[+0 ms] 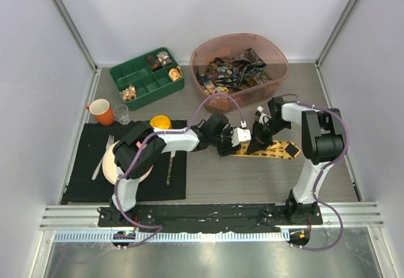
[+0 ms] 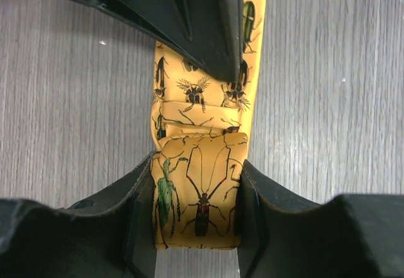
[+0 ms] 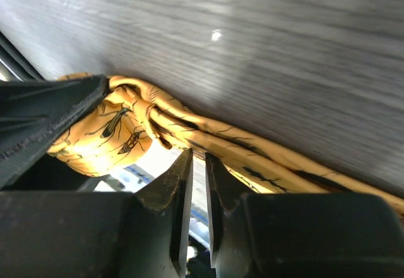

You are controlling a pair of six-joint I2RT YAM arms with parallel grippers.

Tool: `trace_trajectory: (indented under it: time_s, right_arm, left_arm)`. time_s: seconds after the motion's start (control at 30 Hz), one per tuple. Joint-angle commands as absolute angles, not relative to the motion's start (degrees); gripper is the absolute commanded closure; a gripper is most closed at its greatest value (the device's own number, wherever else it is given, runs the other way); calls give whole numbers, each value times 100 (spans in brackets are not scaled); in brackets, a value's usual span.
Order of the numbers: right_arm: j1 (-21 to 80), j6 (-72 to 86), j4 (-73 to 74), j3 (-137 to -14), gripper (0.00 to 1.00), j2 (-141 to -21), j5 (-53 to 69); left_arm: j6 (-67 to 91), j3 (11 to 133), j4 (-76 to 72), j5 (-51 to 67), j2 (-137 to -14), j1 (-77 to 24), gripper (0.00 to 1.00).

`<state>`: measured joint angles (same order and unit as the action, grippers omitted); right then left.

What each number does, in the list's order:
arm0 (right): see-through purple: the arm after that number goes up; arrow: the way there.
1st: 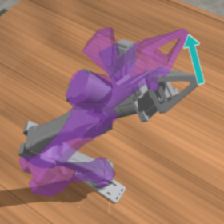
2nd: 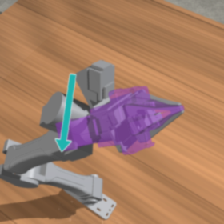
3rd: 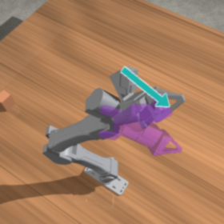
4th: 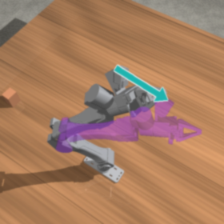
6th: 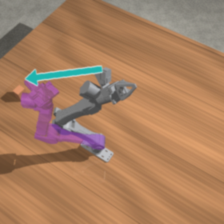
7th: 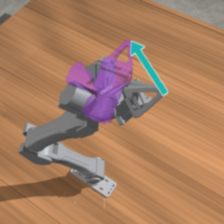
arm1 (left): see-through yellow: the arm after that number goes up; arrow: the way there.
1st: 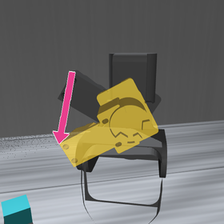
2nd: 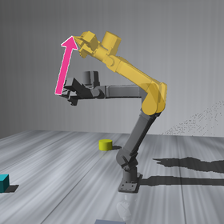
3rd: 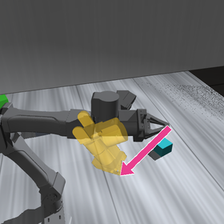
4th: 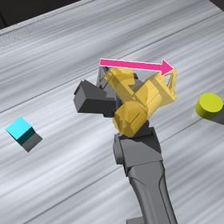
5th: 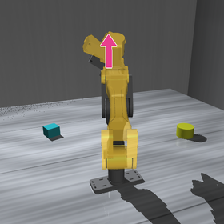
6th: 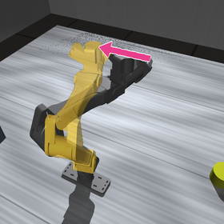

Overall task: Roll the ties
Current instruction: Roll the tie at the center of the board.

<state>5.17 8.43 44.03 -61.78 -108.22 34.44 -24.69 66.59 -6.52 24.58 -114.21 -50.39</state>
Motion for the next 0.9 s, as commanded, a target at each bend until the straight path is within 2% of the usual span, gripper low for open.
trace_trajectory:
  time_s: [0.0, 0.27, 0.37, 0.47, 0.6, 0.63, 0.73, 0.87]
  right_arm:
    - [317, 870, 4017, -6240, 79, -11319, 2479]
    - [264, 607, 4052, -6477, 80, -11242, 2715]
    - [246, 458, 4165, -6451, 78, -10934, 3592]
    - [246, 492, 4219, -6381, 73, -10495, 4331]
    - [255, 1062, 3868, -6214, 52, -10082, 5095]
    - [298, 1290, 3650, -6127, 43, -10046, 5150]
    - [386, 1555, 3393, -6064, 39, -10054, 5247]
    - [597, 1670, 3182, -5968, 42, -10134, 5247]
  left_arm:
    - [-3050, 6890, 1219, 2303, -11444, -5018, 87]
    - [-3209, 7891, 2548, 2111, -12171, -5018, 85]
    - [-3041, 8103, 2733, 1925, -12436, -5019, 85]
    - [-2910, 8095, 2681, 1872, -12498, -5027, 82]
    - [-2874, 8025, 2584, 1828, -12507, -5071, 79]
    - [-2865, 7990, 2567, 1837, -12498, -5080, 78]
    - [-2874, 7910, 2444, 1854, -12410, -5080, 78]
    - [-2848, 7919, 2426, 1837, -12419, -5080, 78]
